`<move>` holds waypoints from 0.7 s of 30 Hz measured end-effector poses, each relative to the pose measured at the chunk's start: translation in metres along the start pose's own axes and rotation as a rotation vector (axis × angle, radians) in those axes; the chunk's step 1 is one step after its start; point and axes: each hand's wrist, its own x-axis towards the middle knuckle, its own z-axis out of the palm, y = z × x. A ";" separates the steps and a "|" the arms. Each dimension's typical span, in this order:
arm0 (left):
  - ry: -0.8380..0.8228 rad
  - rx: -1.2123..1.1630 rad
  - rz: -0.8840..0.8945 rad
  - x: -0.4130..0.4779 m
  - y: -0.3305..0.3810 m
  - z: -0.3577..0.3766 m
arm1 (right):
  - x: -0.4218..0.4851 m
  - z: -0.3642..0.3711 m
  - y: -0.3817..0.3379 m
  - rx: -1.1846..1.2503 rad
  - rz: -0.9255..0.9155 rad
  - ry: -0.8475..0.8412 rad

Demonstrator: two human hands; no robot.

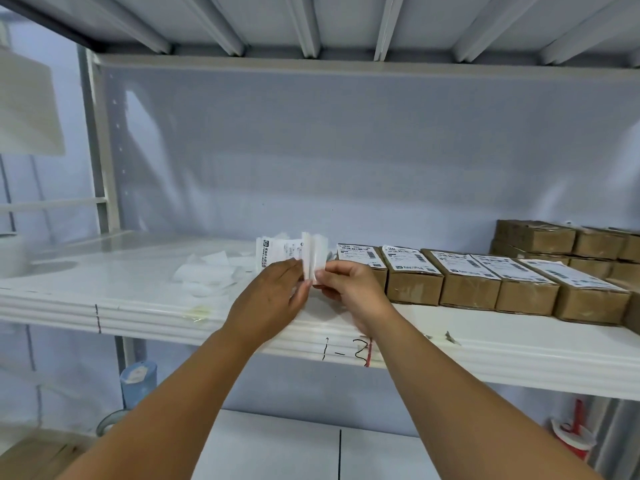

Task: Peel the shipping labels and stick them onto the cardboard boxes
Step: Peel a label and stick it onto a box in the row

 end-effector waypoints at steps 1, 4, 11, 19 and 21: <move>-0.005 -0.019 -0.023 -0.001 0.000 -0.001 | 0.001 0.000 0.001 -0.006 0.003 -0.013; 0.049 -0.069 -0.085 -0.003 -0.002 -0.001 | 0.003 -0.001 0.002 -0.015 0.006 -0.039; 0.227 -0.380 -0.594 0.003 -0.016 -0.005 | 0.004 -0.002 0.002 -0.017 -0.003 0.081; 0.594 -0.941 -0.952 0.005 -0.025 -0.015 | -0.001 -0.005 -0.003 0.105 -0.030 0.325; 0.677 -0.969 -0.988 0.005 -0.025 -0.016 | -0.002 -0.006 -0.004 0.154 -0.041 0.397</move>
